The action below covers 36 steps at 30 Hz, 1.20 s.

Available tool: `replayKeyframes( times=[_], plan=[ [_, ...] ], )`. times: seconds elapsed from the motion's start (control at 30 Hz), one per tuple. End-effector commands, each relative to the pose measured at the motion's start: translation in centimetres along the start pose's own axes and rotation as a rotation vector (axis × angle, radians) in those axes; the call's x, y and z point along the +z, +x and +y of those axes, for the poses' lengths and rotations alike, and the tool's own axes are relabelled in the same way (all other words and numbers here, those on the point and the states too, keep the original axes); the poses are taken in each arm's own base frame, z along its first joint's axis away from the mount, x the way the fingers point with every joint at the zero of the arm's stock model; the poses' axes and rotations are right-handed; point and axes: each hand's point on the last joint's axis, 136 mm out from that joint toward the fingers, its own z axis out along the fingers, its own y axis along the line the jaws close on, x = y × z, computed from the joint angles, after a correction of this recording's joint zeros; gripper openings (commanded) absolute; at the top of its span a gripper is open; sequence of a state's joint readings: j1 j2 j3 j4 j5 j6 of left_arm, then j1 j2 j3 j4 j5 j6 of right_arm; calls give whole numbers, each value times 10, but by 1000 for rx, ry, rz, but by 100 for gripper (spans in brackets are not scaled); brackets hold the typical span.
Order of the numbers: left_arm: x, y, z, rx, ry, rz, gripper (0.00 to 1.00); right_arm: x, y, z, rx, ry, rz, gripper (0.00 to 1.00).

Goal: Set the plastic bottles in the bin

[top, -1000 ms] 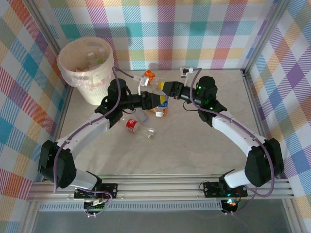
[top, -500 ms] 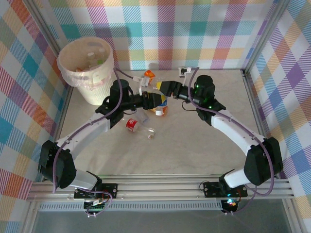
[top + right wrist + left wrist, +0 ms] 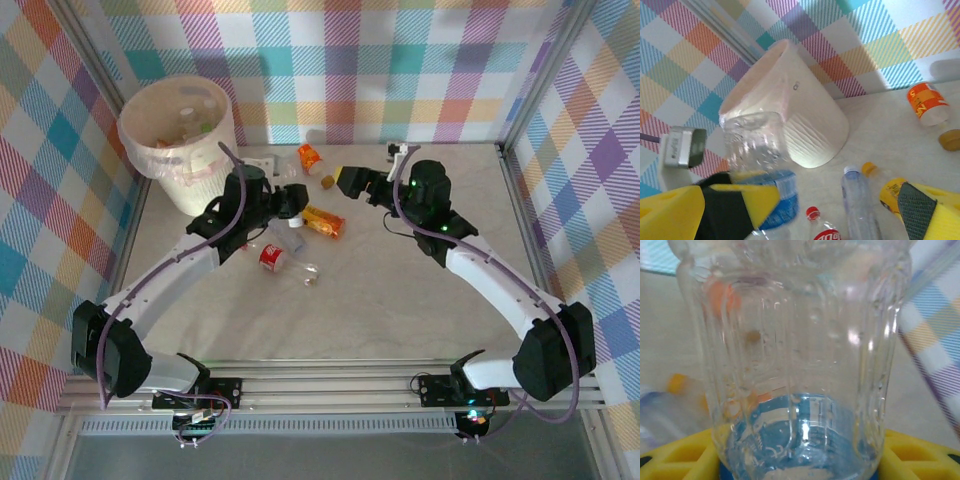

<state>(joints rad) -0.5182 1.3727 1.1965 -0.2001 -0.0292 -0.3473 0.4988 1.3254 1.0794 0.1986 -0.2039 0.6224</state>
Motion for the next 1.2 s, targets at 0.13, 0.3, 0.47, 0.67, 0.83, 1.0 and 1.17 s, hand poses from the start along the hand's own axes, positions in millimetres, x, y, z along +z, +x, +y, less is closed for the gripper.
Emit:
replayKeyframes(
  times=[0.13,0.3,0.47,0.67,0.83,1.0,1.17],
  plan=[
    [-41,-68,64,68,-400,-202,42,-13,0,-20,-40,114,-53,100],
    [-72,-132,85,38,-503,-417,42,-16,2,-23,-39,126,-55,100],
    [-82,-176,104,11,-538,-514,42,-18,6,-17,-52,90,-37,100],
    [-95,-228,132,6,-638,-641,42,-21,10,-12,-75,72,-14,100],
    [-99,-257,159,-21,-747,-710,42,-21,17,-7,-60,38,21,100],
    [-82,-266,191,-37,-821,-696,42,-21,21,-3,-45,11,46,100],
    [-62,-266,227,-56,-887,-640,44,-22,24,5,-57,-23,77,100]
  ],
)
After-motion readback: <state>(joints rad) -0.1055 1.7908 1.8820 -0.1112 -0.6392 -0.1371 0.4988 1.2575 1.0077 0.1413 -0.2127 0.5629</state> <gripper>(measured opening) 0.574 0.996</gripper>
